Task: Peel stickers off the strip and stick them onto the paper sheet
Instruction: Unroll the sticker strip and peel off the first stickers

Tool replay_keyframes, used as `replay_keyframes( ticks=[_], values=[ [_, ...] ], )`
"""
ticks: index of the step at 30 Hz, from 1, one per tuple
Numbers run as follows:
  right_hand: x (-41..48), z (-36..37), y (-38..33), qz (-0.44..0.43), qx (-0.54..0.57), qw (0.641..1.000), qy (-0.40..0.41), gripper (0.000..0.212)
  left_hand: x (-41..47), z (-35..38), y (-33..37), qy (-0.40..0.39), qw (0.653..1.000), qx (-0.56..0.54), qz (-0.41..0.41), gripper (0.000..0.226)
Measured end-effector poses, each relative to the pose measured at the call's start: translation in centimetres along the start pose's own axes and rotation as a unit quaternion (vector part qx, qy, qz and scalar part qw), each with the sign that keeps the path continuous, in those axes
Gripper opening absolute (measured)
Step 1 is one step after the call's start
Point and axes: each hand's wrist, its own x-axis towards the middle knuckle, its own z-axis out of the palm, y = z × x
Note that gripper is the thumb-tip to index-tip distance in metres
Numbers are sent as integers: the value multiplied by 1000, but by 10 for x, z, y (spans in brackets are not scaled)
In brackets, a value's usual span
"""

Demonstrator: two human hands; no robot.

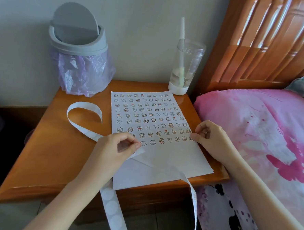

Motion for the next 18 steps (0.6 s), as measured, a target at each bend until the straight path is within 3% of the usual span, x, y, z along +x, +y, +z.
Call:
replay_keyframes(
  ticks=[4,7,11,18],
  values=[
    [-3,-1,-4,2,35,999,38,7,0,0,0,2,1000,-3,-1,9],
    [-13,2,-17,-47,25,997,51,8,0,0,-1,0,1000,-13,-8,8],
    [-22,11,-37,-131,-47,990,-20,19,2,-6,0,12,999,-46,-20,8],
    [-20,24,-31,-114,-33,989,-84,18,-4,-42,4,80,990,-94,-70,6]
  ],
)
